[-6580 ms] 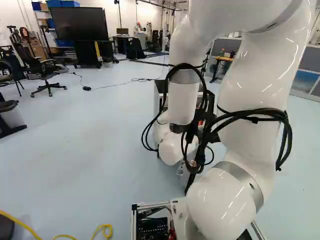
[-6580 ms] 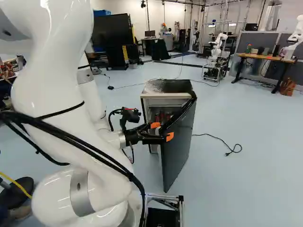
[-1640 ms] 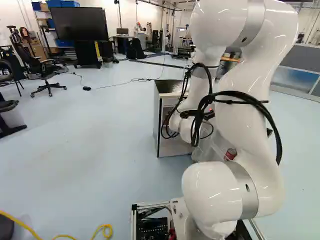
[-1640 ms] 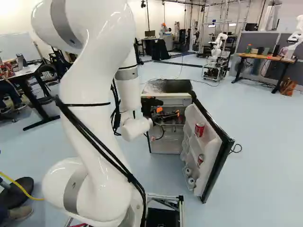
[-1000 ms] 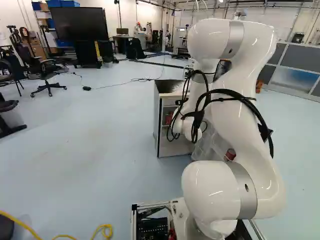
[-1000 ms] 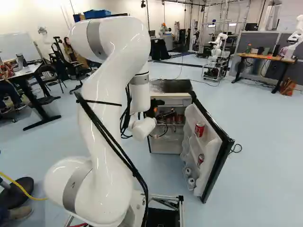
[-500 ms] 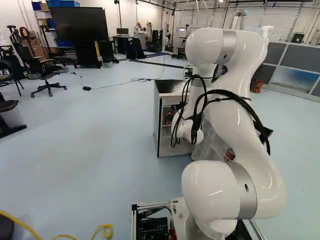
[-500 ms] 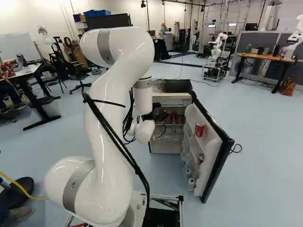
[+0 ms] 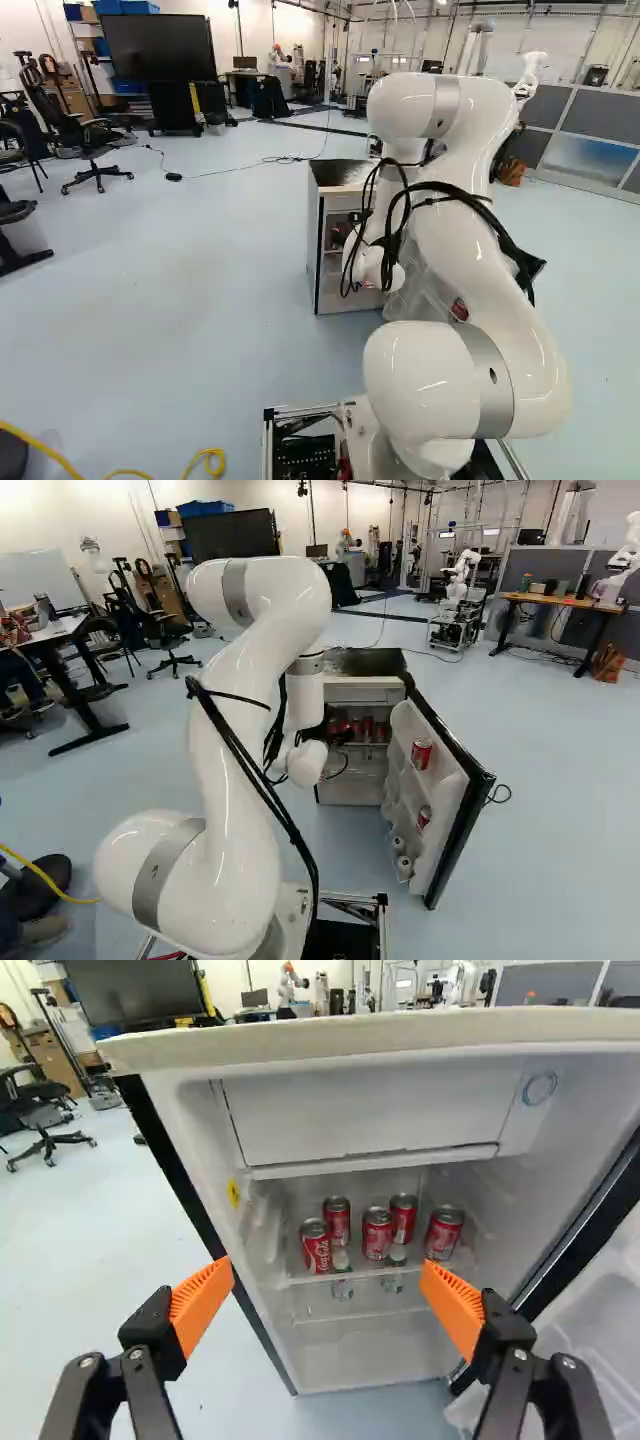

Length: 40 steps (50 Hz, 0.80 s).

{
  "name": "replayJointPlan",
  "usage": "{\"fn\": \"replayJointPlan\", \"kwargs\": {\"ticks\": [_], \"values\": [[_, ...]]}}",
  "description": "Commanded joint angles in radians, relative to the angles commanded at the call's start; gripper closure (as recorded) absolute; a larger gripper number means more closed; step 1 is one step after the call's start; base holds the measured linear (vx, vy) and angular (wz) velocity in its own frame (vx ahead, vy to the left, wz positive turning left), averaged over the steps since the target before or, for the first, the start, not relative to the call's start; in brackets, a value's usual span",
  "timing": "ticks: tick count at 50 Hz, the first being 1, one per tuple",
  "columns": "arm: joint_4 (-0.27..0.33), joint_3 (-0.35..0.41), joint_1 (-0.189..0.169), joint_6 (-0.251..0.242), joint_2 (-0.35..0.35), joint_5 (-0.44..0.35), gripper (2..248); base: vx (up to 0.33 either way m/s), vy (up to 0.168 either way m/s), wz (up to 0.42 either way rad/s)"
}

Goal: Grab a drink from the fridge

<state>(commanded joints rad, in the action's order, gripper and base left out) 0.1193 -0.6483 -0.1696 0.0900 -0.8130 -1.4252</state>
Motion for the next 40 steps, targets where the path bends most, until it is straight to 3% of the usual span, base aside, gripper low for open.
{"fn": "replayJointPlan", "kwargs": {"ticks": [10, 40], "values": [[0.0, -0.016, 0.0, 0.024, -0.032, 0.0, 3, 0.0, 0.0, 0.0], [0.0, -0.07, 0.0, 0.026, -0.131, 0.0, 3, 0.0, 0.0, 0.0]]}}
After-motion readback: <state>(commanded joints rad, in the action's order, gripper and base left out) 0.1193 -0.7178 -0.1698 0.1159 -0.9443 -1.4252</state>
